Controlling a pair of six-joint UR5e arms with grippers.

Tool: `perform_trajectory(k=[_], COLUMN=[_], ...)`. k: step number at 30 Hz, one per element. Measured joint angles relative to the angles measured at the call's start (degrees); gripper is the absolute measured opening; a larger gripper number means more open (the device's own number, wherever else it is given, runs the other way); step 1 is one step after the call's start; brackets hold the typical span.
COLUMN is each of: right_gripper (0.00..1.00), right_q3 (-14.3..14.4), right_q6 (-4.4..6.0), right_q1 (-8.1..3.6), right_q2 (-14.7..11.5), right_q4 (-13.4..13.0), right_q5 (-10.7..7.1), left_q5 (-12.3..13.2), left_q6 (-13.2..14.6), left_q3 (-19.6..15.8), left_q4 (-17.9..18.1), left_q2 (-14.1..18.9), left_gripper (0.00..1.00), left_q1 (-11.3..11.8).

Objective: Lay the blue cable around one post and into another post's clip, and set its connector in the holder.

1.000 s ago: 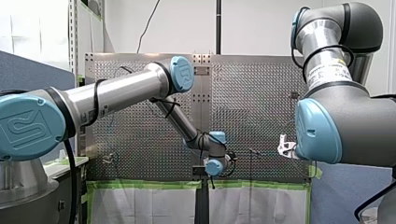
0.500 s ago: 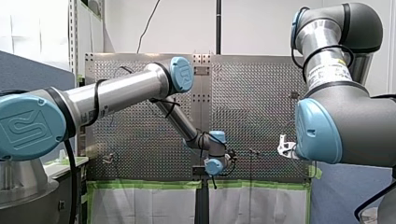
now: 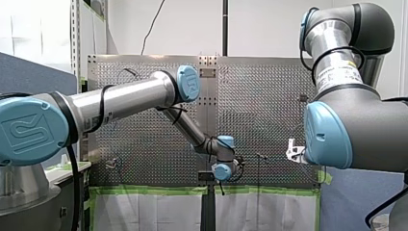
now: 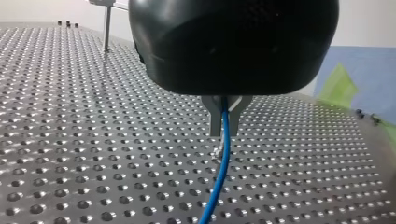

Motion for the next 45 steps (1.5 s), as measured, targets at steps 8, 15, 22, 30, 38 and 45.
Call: perform_trajectory(k=[8,15,22,30,38,45], right_gripper=[0.00,0.00,0.00,0.00,0.00,0.00], right_q3=[-0.32,-0.43,-0.40,-0.41,-0.47,-1.14], right_q6=[0.01,0.00,0.00,0.00,-0.02,-0.20], right_q1=[0.01,-0.02,0.03,0.11,0.01,-0.04], right_q2=[0.06,0.08,0.09,0.15,0.16,0.12], right_q4=[0.05,0.09,0.15,0.18,0.79,2.66], right_q5=[0.09,0.07,0.00,-0.09,-0.08,-0.10], left_q5=[0.46,1.26,2.29,5.85,9.59,11.37], left_q6=[-0.31,0.00,2.01,0.61,1.14,4.48], left_q3=[0.75,0.78,-0.45,-2.71,-3.20,-5.61], left_q4=[0.06,0.04,0.11,0.05,-1.20,-2.69], left_q2=[-0.01,-0.01,0.01,0.06,0.60,3.01], left_gripper=[0.01,0.01,0.64,1.00,1.00,1.00], left_q1=[0.64,0.94,1.04,1.30,0.87,0.57])
